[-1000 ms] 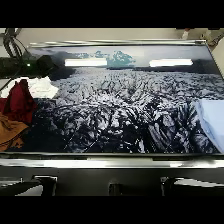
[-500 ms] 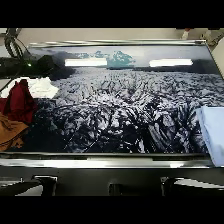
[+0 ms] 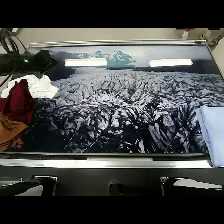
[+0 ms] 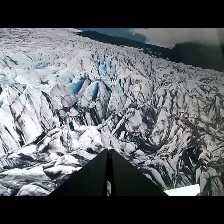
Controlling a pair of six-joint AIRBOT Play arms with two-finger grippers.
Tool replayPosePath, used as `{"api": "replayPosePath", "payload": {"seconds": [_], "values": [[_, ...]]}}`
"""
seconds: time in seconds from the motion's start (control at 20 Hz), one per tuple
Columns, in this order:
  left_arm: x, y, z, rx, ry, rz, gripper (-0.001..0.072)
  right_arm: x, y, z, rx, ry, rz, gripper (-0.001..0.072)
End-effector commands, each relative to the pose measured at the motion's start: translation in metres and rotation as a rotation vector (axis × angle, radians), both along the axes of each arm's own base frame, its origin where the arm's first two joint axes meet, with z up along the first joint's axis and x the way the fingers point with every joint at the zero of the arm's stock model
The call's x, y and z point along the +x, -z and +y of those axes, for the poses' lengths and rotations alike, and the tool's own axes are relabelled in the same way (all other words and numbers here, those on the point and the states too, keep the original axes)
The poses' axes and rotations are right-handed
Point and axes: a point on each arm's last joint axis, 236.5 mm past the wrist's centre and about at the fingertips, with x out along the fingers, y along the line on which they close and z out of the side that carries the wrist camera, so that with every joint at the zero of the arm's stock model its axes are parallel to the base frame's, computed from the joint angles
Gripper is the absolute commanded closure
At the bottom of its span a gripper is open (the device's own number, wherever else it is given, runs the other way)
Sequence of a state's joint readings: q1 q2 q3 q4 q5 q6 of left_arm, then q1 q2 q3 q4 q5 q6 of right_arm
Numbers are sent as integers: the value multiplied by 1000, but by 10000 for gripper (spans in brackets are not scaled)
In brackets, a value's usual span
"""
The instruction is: Fold the clothes and pants, and hang the long-sleeved shirts on hangers.
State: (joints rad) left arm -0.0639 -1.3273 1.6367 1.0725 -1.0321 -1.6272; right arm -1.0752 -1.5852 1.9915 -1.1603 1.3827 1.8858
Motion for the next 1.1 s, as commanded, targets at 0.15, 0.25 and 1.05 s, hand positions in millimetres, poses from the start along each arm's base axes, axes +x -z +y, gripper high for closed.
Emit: {"api": "replayPosePath", "payload": {"seconds": [0.15, 0.25, 1.05], "values": [[-8, 2, -4, 59, 65, -6, 688, 138, -124, 124, -340, -369, -294, 104], [-8, 21, 3, 192, 85, 12, 689, 154, -51, 209, -389, -712, 1, 104], [-55, 203, 27, 471, 55, 455, -5, 72, 169, 355, 5, -1015, 664, 16]]}}
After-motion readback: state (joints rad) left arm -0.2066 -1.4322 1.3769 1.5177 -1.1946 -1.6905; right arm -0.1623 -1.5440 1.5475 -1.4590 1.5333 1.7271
